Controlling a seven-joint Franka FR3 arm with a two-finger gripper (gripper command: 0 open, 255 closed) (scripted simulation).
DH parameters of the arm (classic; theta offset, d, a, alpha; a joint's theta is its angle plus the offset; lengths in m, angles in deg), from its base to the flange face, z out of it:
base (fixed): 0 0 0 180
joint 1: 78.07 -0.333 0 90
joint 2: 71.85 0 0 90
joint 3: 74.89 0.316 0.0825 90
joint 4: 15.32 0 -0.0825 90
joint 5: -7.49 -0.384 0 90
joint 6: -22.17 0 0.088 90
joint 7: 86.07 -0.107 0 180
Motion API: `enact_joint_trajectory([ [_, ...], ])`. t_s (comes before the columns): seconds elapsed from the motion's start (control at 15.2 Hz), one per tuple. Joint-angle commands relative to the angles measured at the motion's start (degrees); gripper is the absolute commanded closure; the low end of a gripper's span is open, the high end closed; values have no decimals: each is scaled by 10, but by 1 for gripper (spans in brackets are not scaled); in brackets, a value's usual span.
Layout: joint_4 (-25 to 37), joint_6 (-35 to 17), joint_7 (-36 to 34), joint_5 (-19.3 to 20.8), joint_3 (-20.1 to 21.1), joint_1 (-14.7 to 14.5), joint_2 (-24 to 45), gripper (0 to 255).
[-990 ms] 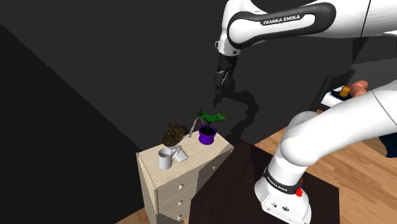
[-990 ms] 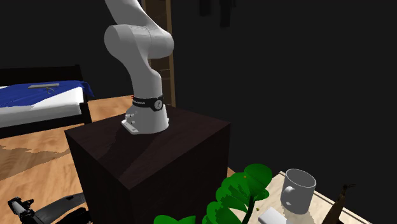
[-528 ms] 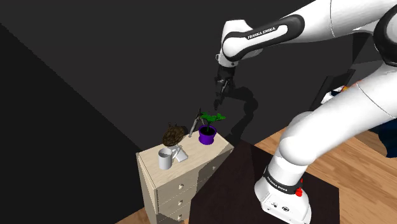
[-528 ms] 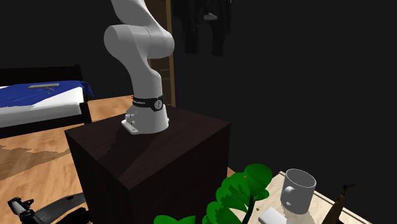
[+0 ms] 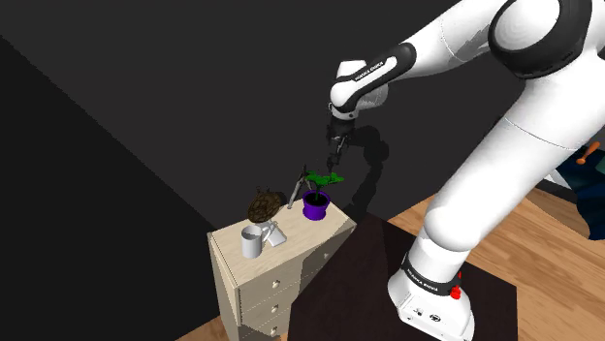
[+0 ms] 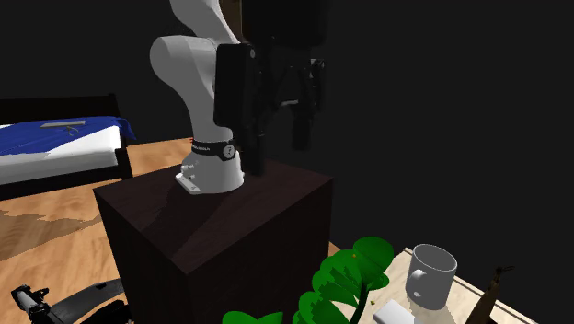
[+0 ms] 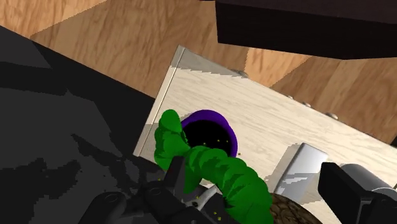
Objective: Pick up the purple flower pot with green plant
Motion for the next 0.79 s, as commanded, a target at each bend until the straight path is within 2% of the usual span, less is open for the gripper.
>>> enact_joint_trajectory([
  [0.0, 11, -24, 26, -13, -15, 3, 42, 0],
  [0.26, 48, -61, 86, -57, -37, 13, 135, 0],
  [0.53, 96, -87, 148, -110, -42, 34, 231, 0],
  [0.73, 101, -103, 161, -124, -37, 42, 256, 0],
])
